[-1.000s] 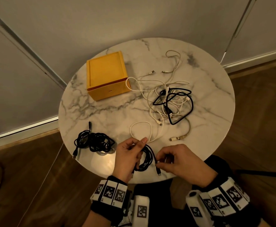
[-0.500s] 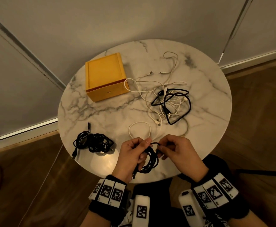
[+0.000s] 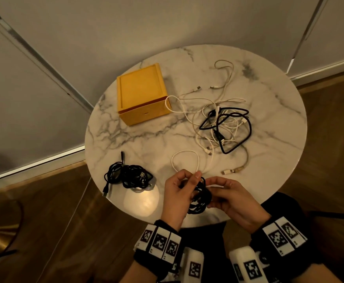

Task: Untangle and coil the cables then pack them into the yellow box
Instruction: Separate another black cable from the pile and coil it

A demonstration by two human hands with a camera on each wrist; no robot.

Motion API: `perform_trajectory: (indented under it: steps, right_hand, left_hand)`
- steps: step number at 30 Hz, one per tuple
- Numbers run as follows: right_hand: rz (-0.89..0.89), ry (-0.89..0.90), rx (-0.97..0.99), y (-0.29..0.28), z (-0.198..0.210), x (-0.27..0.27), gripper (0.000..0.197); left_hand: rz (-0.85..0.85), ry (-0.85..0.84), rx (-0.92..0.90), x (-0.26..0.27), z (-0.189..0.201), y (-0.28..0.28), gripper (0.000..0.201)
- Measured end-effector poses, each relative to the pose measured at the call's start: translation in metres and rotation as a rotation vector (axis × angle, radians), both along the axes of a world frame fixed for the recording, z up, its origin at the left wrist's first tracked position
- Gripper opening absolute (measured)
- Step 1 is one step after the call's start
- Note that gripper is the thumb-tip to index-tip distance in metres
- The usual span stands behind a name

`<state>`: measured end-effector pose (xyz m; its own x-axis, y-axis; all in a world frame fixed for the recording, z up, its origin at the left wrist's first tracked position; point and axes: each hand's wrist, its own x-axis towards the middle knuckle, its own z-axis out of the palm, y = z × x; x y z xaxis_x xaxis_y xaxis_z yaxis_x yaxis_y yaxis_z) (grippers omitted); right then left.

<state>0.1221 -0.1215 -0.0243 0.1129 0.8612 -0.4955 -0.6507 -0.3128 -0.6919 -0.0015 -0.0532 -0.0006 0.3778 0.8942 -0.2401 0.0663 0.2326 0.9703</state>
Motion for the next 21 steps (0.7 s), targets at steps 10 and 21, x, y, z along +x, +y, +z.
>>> perform_trajectory:
  steps: [10,21]
  right_hand:
    - [0.266,-0.257,0.107,0.004,0.005,-0.006,0.029]
    - [0.211,-0.288,0.142,0.011,0.013,-0.007,0.025]
  left_hand:
    - [0.044,0.002,0.042,-0.004,-0.001,0.011,0.016]
    - [-0.016,0.119,0.208,0.001,-0.005,0.021,0.046]
